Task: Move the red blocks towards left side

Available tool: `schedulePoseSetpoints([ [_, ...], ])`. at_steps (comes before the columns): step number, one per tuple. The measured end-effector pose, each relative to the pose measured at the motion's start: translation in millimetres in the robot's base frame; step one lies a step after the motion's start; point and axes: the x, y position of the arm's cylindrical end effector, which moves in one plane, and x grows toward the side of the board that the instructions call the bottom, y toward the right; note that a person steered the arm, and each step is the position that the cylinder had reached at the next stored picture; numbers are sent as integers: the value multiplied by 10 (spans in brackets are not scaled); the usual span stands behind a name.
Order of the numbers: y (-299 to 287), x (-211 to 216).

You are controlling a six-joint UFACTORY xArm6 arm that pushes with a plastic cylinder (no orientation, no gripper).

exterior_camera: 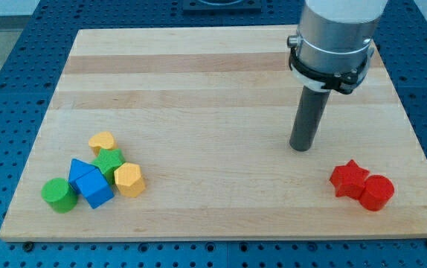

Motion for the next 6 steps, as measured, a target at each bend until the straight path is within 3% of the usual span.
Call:
schedulePoseSetpoints([
  [3, 100, -42],
  [6, 1145, 31],
])
